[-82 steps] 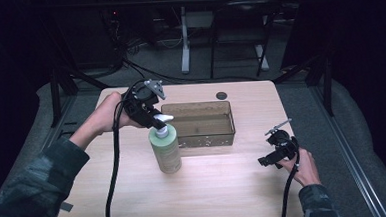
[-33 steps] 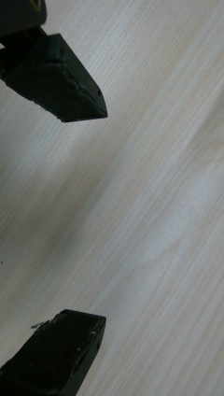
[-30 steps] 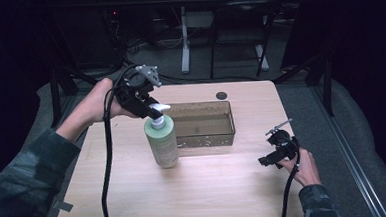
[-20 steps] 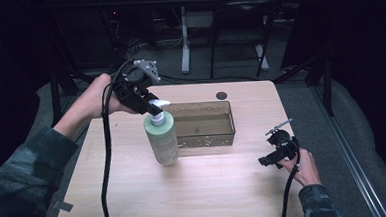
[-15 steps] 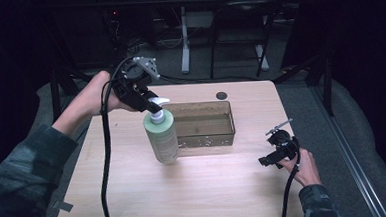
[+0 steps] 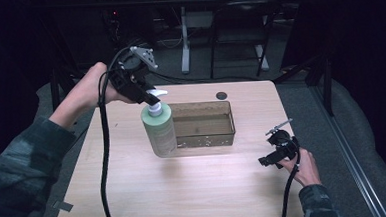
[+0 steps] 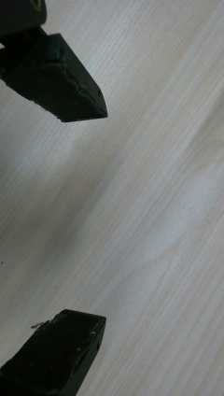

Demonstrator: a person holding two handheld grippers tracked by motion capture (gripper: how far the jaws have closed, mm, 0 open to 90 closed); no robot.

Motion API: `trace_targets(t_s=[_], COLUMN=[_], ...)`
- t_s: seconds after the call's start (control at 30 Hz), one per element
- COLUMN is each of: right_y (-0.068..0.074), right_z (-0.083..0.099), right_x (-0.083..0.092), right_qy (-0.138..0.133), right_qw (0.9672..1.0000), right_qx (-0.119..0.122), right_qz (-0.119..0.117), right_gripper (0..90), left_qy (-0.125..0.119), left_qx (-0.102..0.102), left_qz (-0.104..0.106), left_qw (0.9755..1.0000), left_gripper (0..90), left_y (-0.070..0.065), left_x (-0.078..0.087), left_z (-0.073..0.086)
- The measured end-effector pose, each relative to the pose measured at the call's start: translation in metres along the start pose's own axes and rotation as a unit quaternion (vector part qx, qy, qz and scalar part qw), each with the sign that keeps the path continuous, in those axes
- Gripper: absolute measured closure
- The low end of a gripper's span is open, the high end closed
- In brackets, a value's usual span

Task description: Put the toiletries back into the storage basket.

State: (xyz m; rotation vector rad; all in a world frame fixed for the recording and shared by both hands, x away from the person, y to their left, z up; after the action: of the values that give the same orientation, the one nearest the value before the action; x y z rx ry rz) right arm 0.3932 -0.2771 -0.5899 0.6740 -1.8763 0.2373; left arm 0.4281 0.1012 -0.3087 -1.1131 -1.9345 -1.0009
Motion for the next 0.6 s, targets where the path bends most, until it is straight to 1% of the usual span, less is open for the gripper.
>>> trace_targets(t_s=[0.1, 0.23, 0.57, 0.6], right_y=[-0.001, 0.000, 0.000, -0.001], right_z=[0.000, 0.000, 0.000, 0.000], right_x=[0.000, 0.000, 0.000, 0.000], right_qy=[0.001, 0.000, 0.001, 0.002], right_qw=[1.0000, 1.0000, 1.0000, 1.0000], right_qx=[0.001, -0.002, -0.001, 0.001], right_qz=[0.001, -0.001, -0.001, 0.001], right_gripper=[1.9, 1.9, 1.9, 1.9], left_qy=[0.000, -0.001, -0.002, -0.003], left_qx=[0.002, 0.000, 0.003, 0.007], left_qz=[-0.002, -0.006, -0.015, -0.014], left_qw=[1.0000, 1.0000, 0.9999, 0.9999], left_gripper=[63.2, 63.3, 63.2, 63.2], left_y=[0.004, 0.006, 0.013, 0.014], left_x=[0.002, 0.005, 0.011, 0.011], left_z=[0.000, -0.002, -0.008, -0.008])
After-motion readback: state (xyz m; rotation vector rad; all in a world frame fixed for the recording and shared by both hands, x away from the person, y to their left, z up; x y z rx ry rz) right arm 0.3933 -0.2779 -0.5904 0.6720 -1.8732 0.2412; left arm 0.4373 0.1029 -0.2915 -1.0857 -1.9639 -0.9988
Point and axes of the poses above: each handheld gripper's, and its own axes: x roughly backward along the jaws, z roughly out of its underside, y roughly to its left, the point moved 7 cm from there along -x, roughly forward along the jaws, and after that the axes turned 9 degrees about -z, right-handed, at the moved point
